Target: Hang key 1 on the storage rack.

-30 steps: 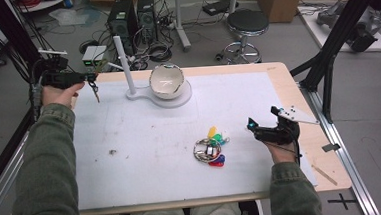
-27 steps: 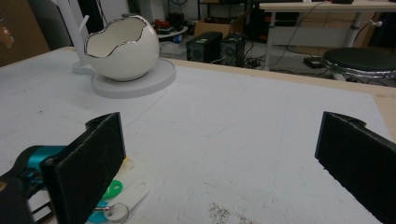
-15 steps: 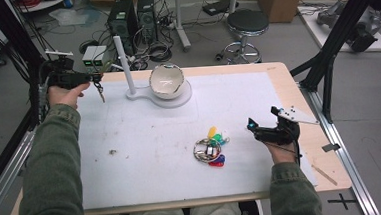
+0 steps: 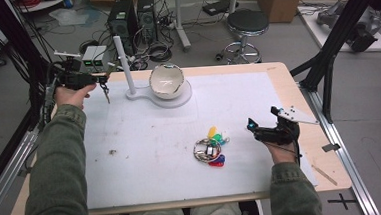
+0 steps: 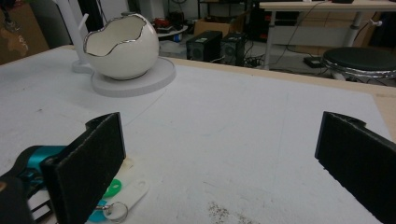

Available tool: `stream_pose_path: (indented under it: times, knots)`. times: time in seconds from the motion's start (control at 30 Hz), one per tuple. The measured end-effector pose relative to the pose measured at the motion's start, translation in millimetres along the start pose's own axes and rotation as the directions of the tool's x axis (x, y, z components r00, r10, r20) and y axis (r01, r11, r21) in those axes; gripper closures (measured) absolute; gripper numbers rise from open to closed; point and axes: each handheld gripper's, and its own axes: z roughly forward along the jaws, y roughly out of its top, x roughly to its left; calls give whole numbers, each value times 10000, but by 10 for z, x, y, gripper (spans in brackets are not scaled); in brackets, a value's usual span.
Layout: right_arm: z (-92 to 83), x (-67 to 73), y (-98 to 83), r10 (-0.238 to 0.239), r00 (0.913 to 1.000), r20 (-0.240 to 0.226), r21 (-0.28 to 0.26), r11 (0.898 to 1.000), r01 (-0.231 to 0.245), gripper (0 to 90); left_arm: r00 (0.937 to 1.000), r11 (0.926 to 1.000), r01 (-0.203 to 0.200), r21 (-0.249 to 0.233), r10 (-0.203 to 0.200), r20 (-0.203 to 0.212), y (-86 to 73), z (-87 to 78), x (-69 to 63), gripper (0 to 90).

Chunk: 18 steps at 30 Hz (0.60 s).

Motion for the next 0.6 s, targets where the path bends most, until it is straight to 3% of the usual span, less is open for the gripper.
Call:
stream_pose_path:
  times: [0.47, 0.6]
  knots:
    - [5, -1, -2, -75, 10000, -21, 18, 10000, 75, 5, 10000, 9999, -48, 142, 48, 1, -53, 87, -26, 729]
    - [6, -4, -2, -98, 10000, -17, 3, 10000, 98, 5, 9997, 9994, -109, 316, 115, -197, -78, 113, -32, 726]
